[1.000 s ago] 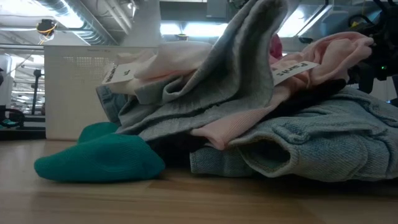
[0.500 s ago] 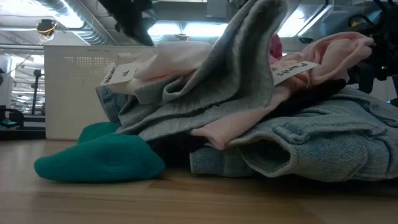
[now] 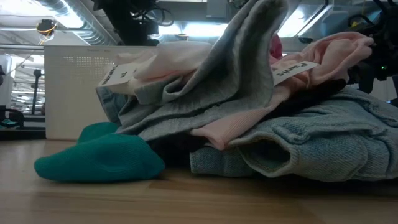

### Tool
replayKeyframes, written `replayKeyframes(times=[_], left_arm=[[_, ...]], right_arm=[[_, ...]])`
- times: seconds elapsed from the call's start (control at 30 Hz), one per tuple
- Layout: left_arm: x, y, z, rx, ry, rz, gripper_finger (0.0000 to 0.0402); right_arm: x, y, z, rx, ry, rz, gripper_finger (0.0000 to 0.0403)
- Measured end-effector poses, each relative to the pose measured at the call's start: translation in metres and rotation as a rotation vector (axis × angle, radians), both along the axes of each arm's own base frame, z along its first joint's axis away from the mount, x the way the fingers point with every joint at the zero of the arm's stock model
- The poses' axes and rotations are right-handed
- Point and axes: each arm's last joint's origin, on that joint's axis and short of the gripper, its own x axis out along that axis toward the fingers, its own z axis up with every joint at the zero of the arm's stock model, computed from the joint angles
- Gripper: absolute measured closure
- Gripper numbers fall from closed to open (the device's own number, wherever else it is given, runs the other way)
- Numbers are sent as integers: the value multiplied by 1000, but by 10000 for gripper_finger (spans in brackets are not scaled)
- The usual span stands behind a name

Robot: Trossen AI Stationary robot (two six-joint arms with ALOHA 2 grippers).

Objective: Sort clothes
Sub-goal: Put the white underwear into the white laundry bin, then put the light pink underwear into the white laundry bin

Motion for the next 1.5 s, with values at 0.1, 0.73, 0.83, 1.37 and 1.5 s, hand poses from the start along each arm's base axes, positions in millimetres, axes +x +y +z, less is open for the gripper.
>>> replayKeyframes(times=[0.1, 0.73, 0.83, 1.37, 1.5], left_arm=[[0, 0, 0, -7, -14, 11, 336], [-23, -14, 15, -208, -130, -120, 239], [-26, -19, 29, -151, -205, -144, 237], [-22, -104, 69, -90, -439, -606, 243], [-13, -134, 60, -183, -393, -717, 243]], right_arm=[[0, 0, 0, 0, 0, 0, 368], [0, 0, 0, 0, 0, 0, 368], [0, 0, 0, 0, 0, 0, 368], [0, 0, 0, 0, 0, 0, 368], [0, 0, 0, 0, 0, 0, 368]])
